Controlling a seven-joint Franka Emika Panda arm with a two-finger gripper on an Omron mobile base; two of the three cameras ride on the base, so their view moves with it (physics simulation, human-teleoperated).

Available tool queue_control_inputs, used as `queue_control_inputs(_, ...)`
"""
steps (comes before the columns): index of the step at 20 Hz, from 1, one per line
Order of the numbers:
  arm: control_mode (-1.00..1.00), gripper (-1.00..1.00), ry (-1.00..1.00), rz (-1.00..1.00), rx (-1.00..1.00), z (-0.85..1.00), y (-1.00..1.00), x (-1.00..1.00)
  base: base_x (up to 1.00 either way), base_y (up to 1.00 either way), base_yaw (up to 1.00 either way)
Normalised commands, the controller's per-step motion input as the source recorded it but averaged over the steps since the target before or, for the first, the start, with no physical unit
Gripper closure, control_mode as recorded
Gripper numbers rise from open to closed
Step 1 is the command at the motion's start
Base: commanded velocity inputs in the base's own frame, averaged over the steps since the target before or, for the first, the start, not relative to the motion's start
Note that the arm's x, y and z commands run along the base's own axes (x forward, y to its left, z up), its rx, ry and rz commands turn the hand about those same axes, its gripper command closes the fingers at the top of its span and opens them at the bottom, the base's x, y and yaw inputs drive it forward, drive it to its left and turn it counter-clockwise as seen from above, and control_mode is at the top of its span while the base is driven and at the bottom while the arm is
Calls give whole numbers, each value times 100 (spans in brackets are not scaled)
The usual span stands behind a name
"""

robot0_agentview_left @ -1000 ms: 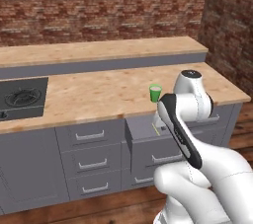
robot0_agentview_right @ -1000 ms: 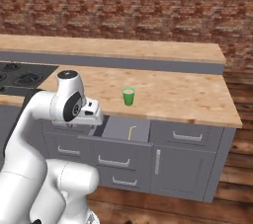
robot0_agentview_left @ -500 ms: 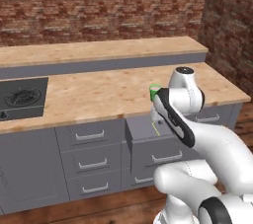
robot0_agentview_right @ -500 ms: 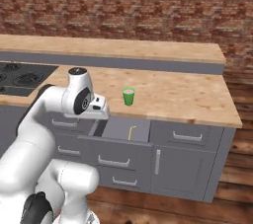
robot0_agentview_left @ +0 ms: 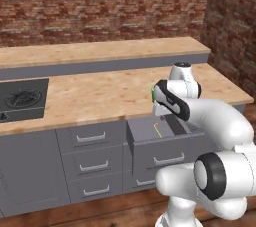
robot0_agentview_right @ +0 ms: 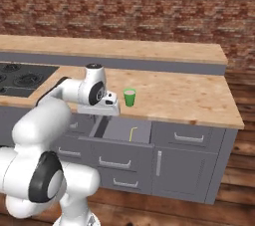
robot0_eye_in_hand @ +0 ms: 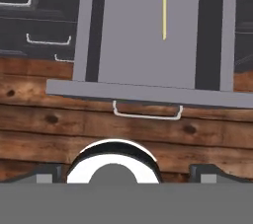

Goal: Pick up the straw from the right drawer and put it inside the smoothie cup.

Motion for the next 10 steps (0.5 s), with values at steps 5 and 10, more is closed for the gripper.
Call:
queue_control_inputs(5, -100, -100, 10, 0, 0, -31, -17, 36, 0, 0, 0)
queue_control_inputs(10, -100, -100, 2, 0, 0, -45, -8, 21, 0, 0, 0)
